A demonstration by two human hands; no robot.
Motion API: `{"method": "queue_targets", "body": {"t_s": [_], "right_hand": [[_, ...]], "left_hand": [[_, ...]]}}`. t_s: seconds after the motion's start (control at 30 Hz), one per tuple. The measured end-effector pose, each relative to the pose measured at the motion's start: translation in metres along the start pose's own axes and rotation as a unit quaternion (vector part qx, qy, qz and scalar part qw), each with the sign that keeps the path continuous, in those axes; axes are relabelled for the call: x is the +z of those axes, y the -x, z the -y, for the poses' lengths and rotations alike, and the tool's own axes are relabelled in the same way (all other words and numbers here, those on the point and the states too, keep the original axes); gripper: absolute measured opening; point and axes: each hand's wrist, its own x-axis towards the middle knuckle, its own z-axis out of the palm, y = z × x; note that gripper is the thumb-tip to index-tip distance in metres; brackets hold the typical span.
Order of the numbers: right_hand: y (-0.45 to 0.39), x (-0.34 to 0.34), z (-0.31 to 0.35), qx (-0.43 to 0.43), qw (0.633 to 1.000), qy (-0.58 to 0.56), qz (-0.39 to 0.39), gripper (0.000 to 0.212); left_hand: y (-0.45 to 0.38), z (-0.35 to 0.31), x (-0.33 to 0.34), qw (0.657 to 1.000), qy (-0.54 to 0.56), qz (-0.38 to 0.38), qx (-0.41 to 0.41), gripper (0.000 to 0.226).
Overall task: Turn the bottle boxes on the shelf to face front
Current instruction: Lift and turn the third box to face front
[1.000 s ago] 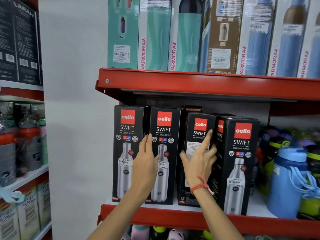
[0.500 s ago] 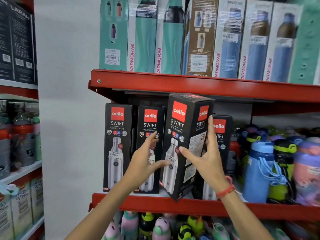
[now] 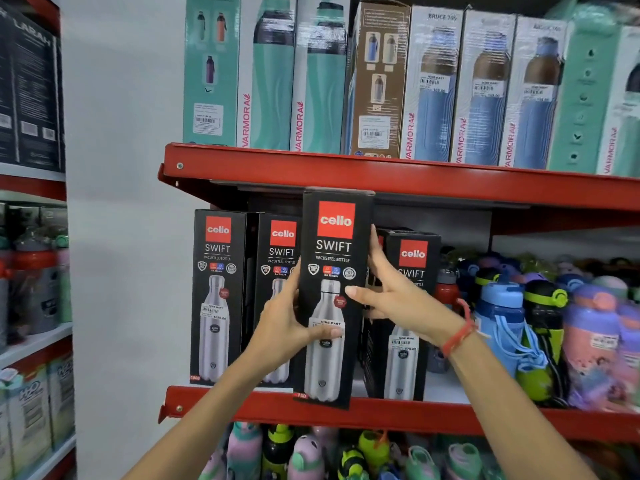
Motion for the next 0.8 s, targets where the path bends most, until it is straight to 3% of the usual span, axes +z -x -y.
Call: {"method": "queue_targets", "body": {"t_s": [0.1,0.27,0.53,0.8], "right_hand": [[-0.009,0.005,0.001,0.042,0.997,0.046,-0.05,0.098],[-0.031,0.016,-0.02,0.069,0.987,0.101,-0.106,0.097],[-0.05,0.028,-0.057,0.116,0.977,0.042,-0.174,0.096],[-0.06,0.039,-0.059,0.114,0.963,0.118,-0.215,0.099]], "left_hand": [[-0.007,0.006,0.019,0.999,0.003,-0.022,-0.029,0.115],[-0.024,0.02,0.046,0.992,-0.013,-0.096,-0.078,0.109],[-0.045,0.037,0.063,0.985,-0.068,-0.056,-0.148,0.115],[-0.055,0.042,0.071,0.976,-0.139,-0.074,-0.149,0.103]]}}
